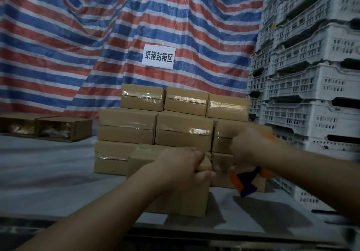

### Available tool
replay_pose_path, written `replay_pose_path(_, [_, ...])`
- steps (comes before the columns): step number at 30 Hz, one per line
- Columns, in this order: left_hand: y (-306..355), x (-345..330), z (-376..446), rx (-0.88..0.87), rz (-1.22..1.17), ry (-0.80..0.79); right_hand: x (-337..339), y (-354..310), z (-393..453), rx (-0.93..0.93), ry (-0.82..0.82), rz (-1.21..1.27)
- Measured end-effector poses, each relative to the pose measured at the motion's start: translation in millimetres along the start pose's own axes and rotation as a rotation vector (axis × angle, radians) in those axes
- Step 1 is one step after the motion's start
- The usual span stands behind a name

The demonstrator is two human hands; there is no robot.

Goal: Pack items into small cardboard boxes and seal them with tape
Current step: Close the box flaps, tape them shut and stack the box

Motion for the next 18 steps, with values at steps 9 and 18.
replay_pose_path(9, [-1.2, -4.7, 3.6, -0.007, -0.018, 0.029, -73.5, 14.1, -13.6, -0.161, 0.285, 0.501])
replay_pose_path(18, [1.4, -1.3, 3.0, -0.007, -0.008, 0.001, -121.0, -15.3, -11.7, -0.182, 0.072, 0.834])
Point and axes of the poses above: each hand's wrist, its own z-axis towards the middle knuckle, its own x-axis out of the back of the hand, y = z × x, the point moved 5 cm from there along z, towards the middle knuckle, and after that the axes turned 2 degrees about z, right-handed, at the moved point
